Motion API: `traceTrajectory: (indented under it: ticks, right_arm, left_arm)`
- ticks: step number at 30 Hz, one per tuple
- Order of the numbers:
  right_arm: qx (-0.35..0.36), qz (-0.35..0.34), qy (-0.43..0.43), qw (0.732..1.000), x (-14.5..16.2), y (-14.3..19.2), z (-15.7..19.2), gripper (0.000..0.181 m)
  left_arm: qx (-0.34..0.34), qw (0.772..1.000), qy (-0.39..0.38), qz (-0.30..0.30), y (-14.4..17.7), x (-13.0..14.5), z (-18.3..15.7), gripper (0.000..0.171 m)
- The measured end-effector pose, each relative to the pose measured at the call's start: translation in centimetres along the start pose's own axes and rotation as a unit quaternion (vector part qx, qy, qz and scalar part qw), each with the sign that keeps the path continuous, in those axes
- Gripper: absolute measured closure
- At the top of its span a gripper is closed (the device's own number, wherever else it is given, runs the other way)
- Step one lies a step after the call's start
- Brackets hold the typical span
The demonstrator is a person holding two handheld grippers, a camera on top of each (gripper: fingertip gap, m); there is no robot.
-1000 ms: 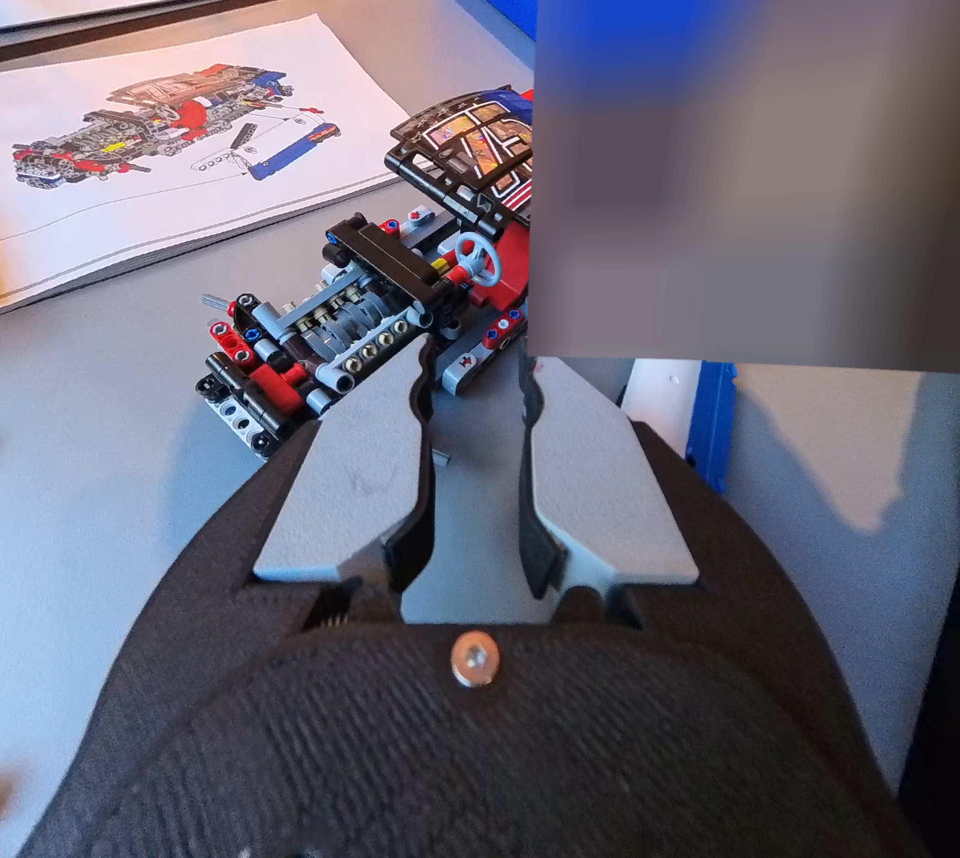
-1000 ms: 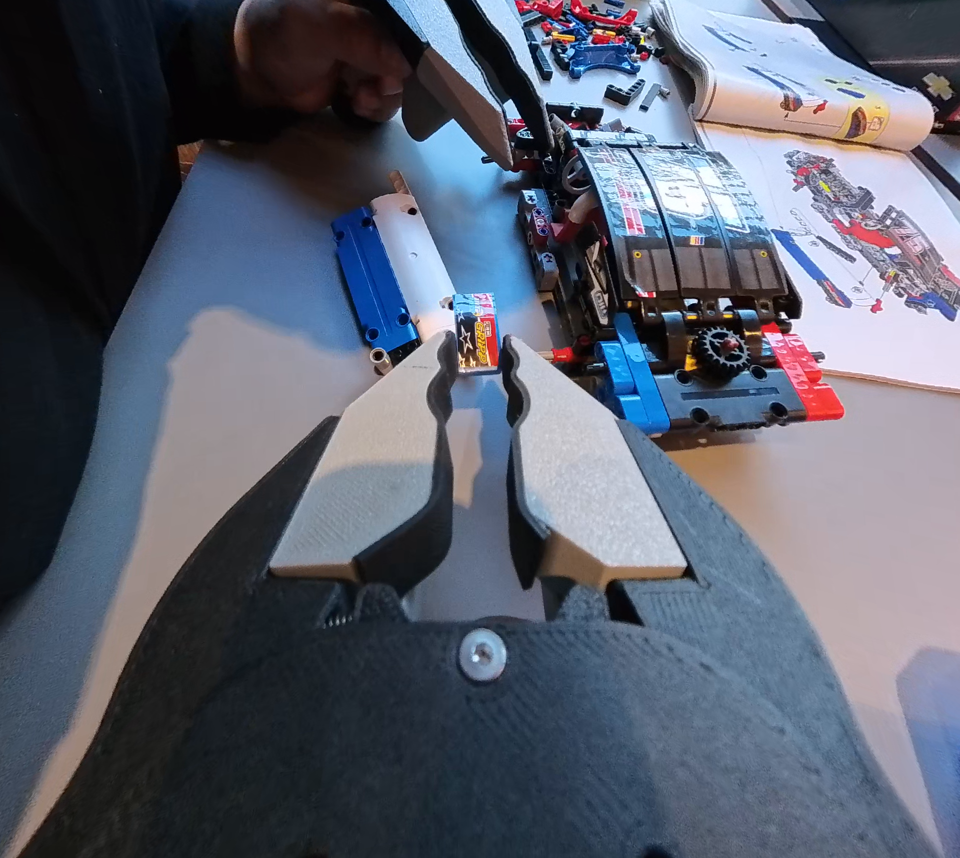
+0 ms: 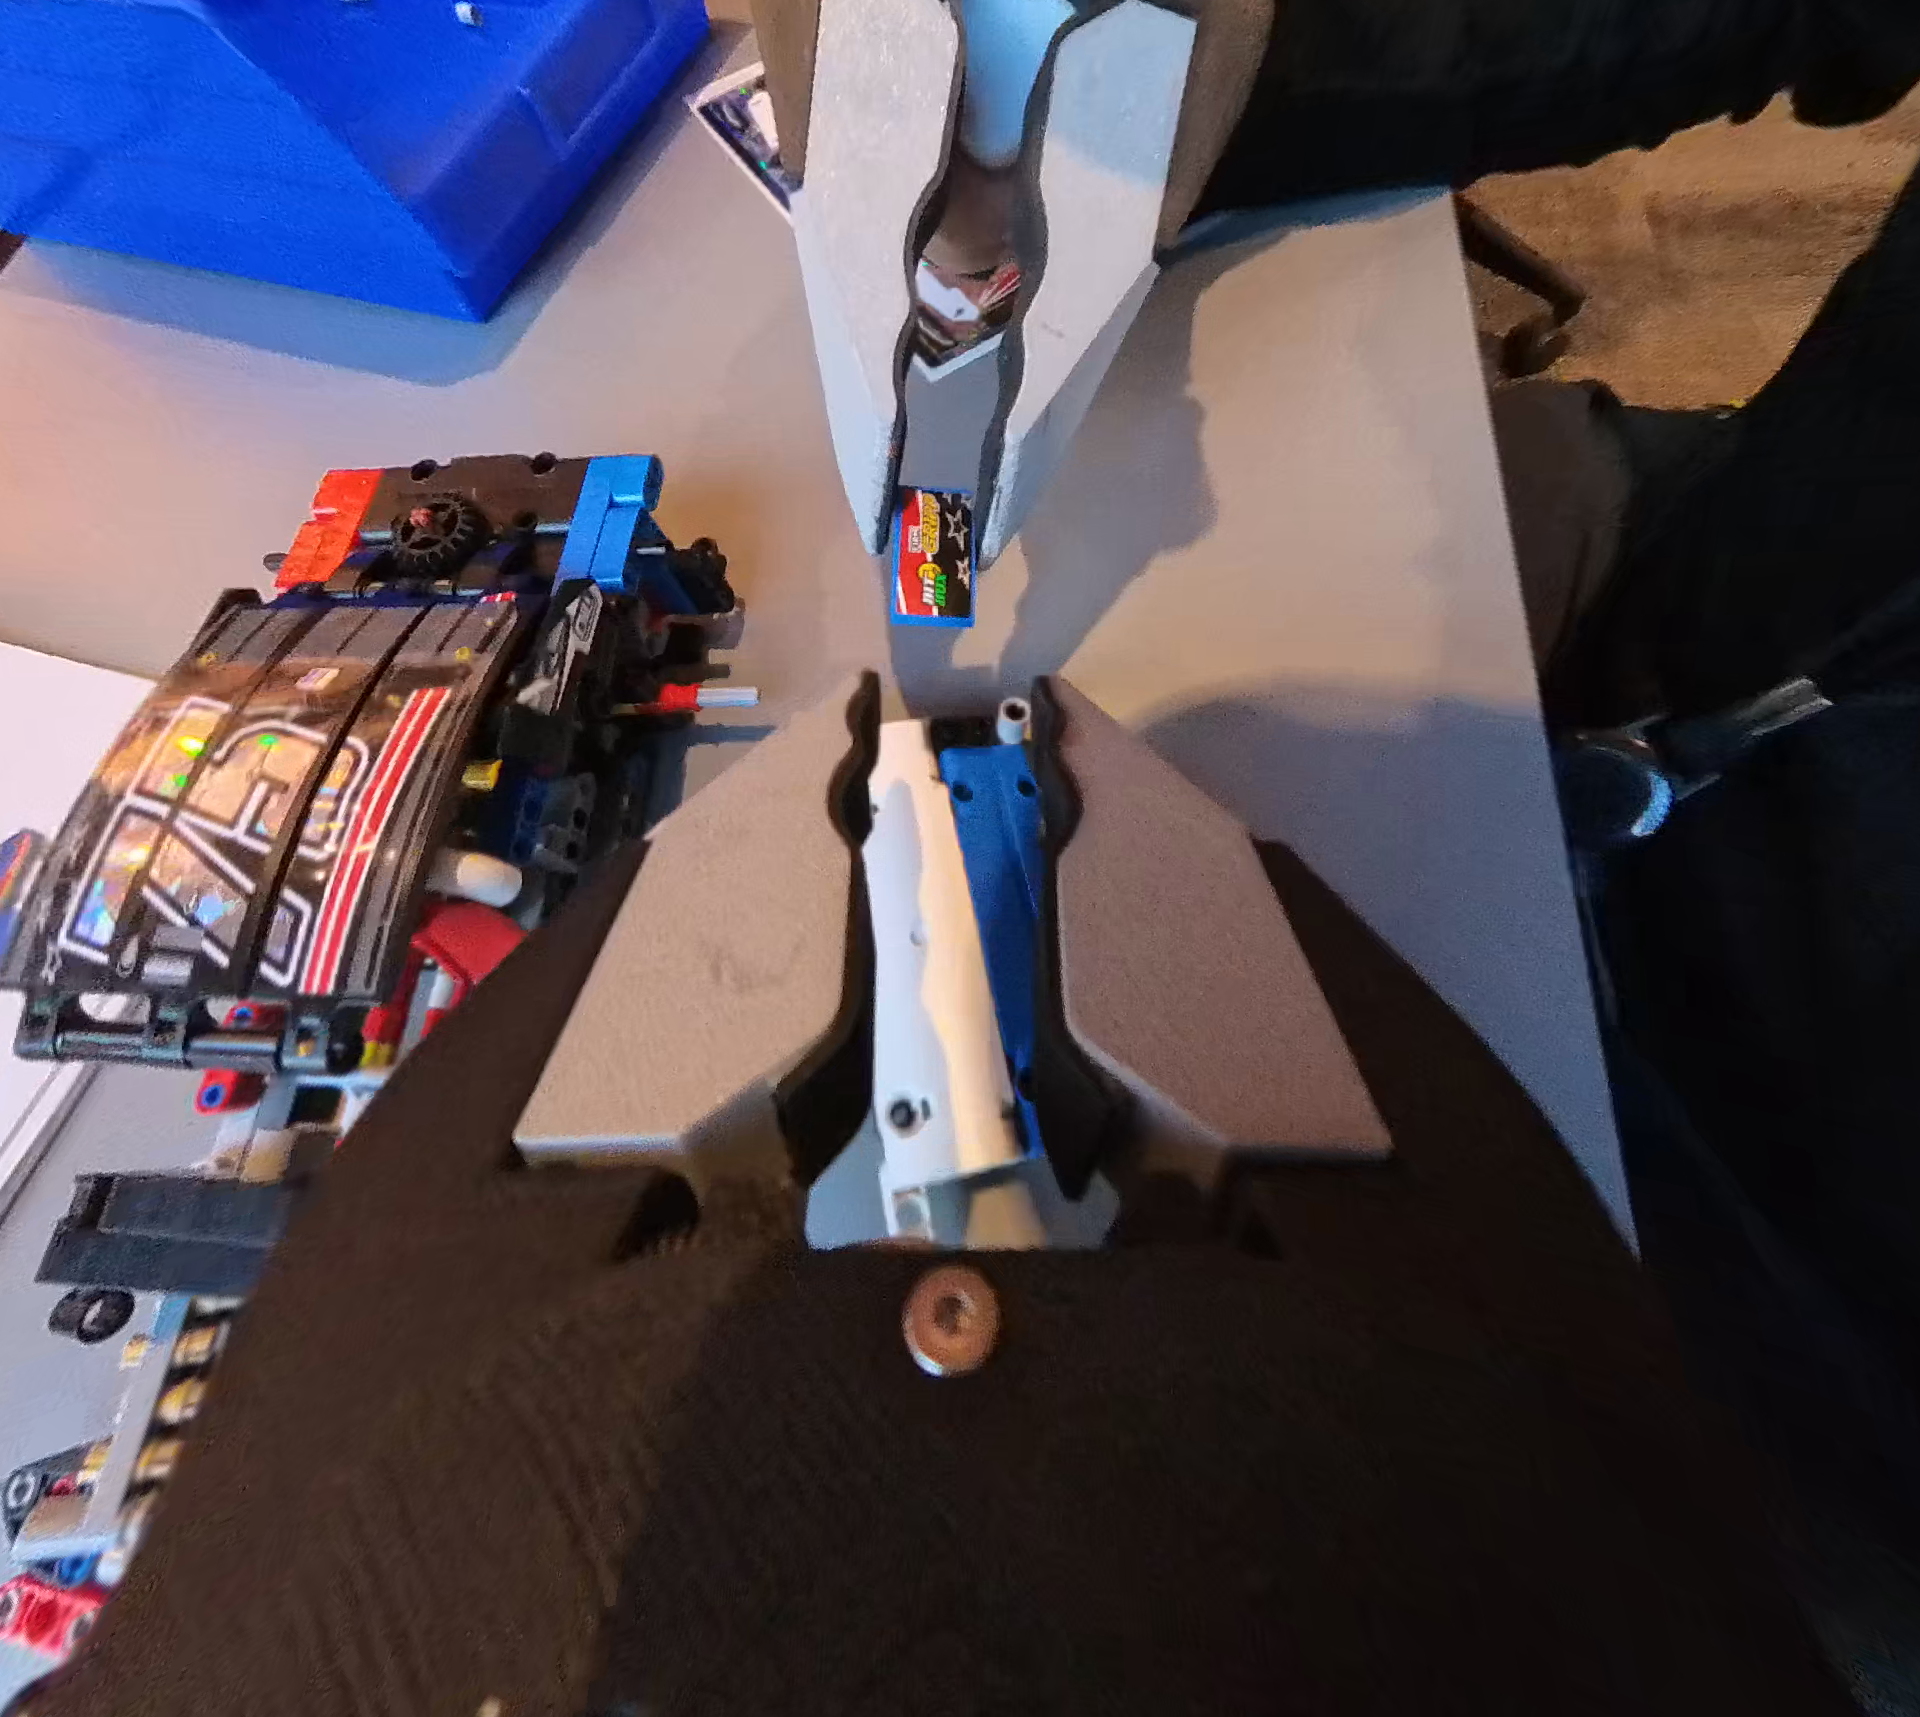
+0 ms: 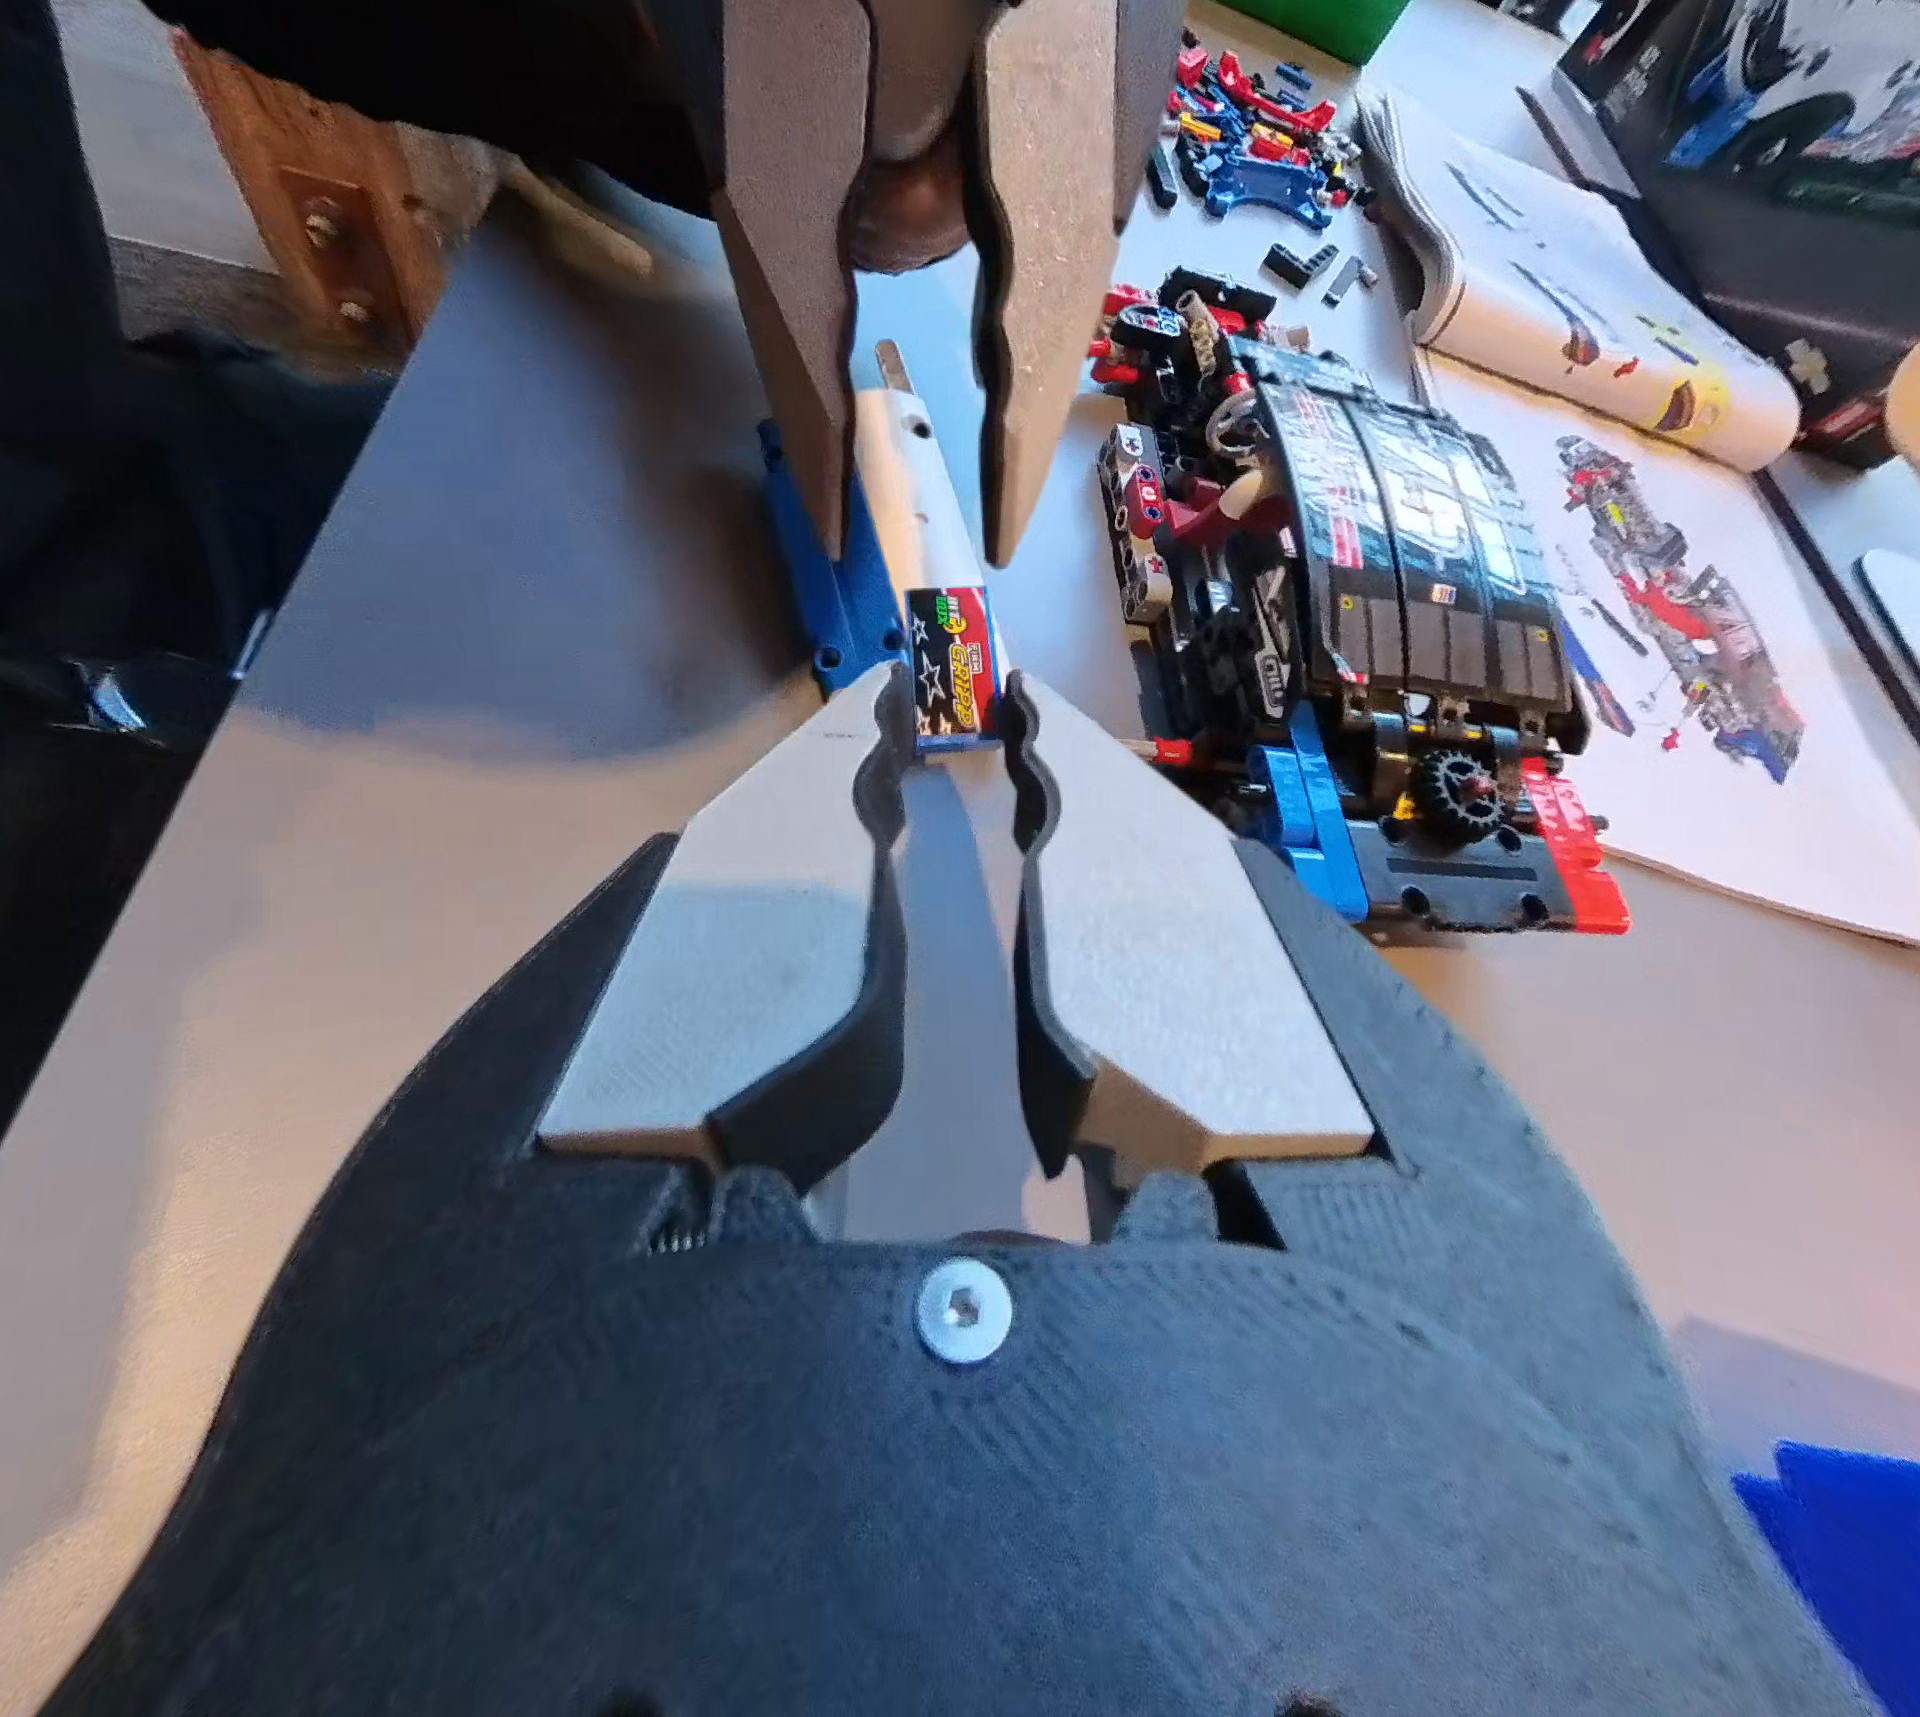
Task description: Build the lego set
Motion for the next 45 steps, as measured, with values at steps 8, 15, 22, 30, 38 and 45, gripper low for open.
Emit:
traceTrajectory:
  ticks: [8,15,22,30,38,45]
  right_arm:
    - [0.0,0.004,0.034,0.999,-0.5,0.1,0.9,0.166]
    - [-0.018,0.0,0.013,1.0,-0.4,0.2,0.9,0.167]
    - [-0.024,-0.011,-0.016,1.0,-0.2,1.0,0.2,0.158]
    - [0.007,0.007,-0.017,1.0,0.3,0.8,-0.4,0.16]
    - [0.03,-0.001,-0.019,0.999,0.4,0.7,-0.9,0.164]
    - [0.078,-0.017,-0.042,0.996,1.0,0.9,-2.5,0.166]
  left_arm:
    - [0.025,1.0,-0.005,0.008,-1.4,-1.0,-0.4,0.15]
    - [0.047,0.999,0.007,0.0,-1.9,-0.8,-0.1,0.157]
    - [0.077,0.992,0.095,-0.014,-1.7,-0.1,1.0,0.158]
    - [0.063,0.988,0.134,-0.035,-0.2,0.4,1.7,0.157]
    - [-0.039,0.986,0.155,-0.055,5.4,4.1,3.3,0.157]
    - [-0.106,0.98,0.149,-0.08,9.5,7.2,4.2,0.157]
Point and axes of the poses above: each gripper's, where its closed fingertips meet, y back along the fingers, x out of its underside, z = x × y across the jaws, the point moved 7 cm from there along y, back along the fingers, and after that the axes turned 1 degree about y, right-handed, at the moved point
